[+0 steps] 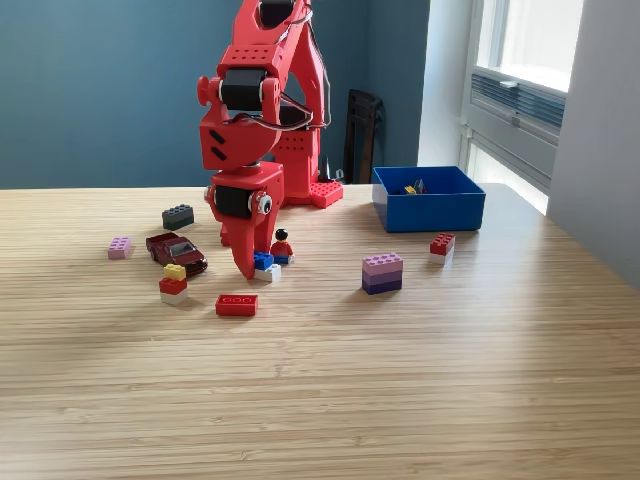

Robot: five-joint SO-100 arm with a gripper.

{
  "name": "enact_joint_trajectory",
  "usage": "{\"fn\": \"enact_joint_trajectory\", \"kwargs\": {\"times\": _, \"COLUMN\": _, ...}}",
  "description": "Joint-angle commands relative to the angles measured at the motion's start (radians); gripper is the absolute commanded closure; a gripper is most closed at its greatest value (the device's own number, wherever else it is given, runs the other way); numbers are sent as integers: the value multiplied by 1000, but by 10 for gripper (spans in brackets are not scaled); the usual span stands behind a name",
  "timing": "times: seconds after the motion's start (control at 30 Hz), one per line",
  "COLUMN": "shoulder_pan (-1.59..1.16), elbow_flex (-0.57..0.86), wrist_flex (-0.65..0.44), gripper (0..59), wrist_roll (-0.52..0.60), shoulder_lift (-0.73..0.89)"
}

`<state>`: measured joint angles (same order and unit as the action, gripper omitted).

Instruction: Grasp a lego block and put it in the bin.

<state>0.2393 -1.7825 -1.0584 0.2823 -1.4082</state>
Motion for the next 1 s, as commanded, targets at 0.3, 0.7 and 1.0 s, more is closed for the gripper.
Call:
{"fn": "enact_joint_trajectory", "kwargs": {"times": 0.3, "shoulder_pan": 0, "elbow_flex": 291, "wrist_flex": -183, "gripper": 585, "wrist_roll": -83, "shoulder_lift": -170}}
{"fn": "enact_joint_trajectory", "kwargs": {"times": 0.7, "shoulder_pan": -414, "elbow_flex": 121, "wrist_flex": -284, "gripper": 586, "wrist_roll": -152, "shoulder_lift": -433}}
{"fn": "enact_joint_trajectory", "kwargs": {"times": 1.0, "shoulder_pan": -842, "elbow_flex": 80, "wrist_flex": -377, "gripper": 586, "wrist_roll": -94, "shoulder_lift": -451}}
